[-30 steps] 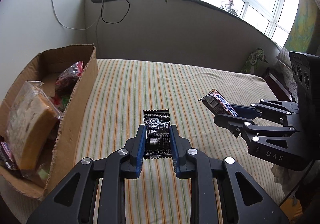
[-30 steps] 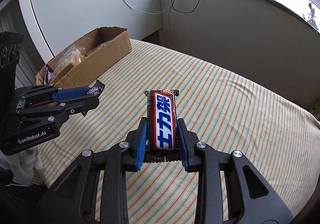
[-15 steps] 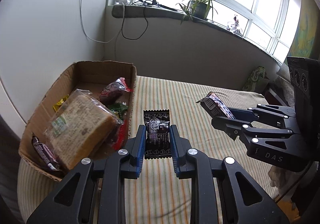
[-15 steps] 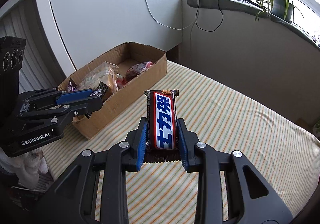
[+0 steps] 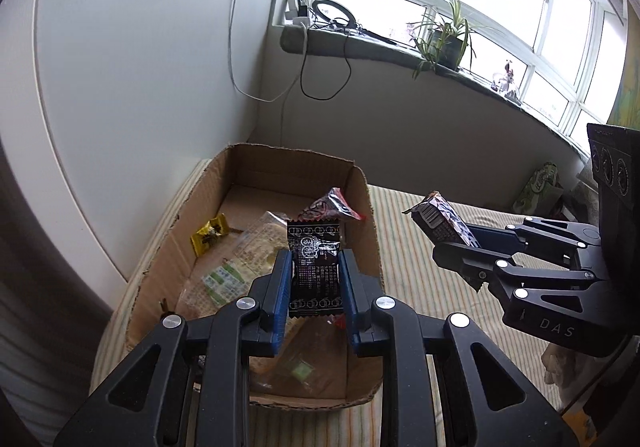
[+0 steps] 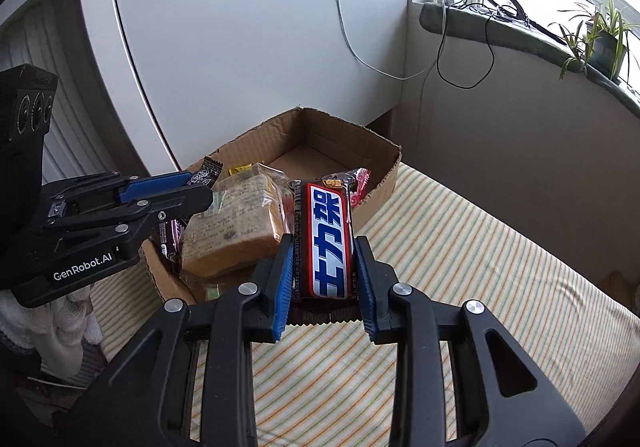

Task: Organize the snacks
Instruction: 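Carry the dark chocolate and blue-lettered bar into the box and open both tools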

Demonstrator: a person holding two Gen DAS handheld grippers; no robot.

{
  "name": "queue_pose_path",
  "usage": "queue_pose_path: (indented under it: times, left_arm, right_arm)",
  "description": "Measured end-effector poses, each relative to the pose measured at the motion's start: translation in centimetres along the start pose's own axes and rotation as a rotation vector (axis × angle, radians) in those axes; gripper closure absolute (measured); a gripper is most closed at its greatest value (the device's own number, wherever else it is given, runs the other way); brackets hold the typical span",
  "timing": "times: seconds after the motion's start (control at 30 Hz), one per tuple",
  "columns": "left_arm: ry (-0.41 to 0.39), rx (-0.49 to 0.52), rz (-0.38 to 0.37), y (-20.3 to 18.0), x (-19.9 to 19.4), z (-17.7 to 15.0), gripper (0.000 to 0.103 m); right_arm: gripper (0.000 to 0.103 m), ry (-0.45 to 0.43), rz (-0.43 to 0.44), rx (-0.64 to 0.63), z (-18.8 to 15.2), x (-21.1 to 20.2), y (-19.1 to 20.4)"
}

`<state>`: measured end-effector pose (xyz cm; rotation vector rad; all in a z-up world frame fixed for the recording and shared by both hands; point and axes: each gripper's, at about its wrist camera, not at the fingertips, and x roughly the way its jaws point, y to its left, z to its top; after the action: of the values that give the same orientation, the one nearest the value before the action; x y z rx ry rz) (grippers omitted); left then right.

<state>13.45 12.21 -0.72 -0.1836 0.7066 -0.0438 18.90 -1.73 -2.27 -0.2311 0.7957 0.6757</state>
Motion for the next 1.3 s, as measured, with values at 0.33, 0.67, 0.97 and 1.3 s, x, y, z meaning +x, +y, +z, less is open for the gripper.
queue_pose_path:
  times: [0.33,0.67,0.97,1.3]
  left_arm:
    - [0.006,-0.028,0.043,3.0,1.7,2.0,0.081]
    - [0.011,-0.023,0.055,3.7,4.6,5.2,0.081]
    - [0.035,-0.013,0.070,3.6,6.5,5.7,0.081]
    - [0.051,-0.006,0.071,3.7,7.2,5.9,0.081]
  right_arm:
    - [0.073,0.028,0.015,-0.022,2.7,3.8,1.1]
    - [0.073,0.054,0.028,-0.021,4.5,7.3,0.3]
    - [0.073,0.066,0.045,-0.010,4.7,8.7,-0.3]
    - [0.073,0.082,0.053,-0.037,4.6,9.3,0.4]
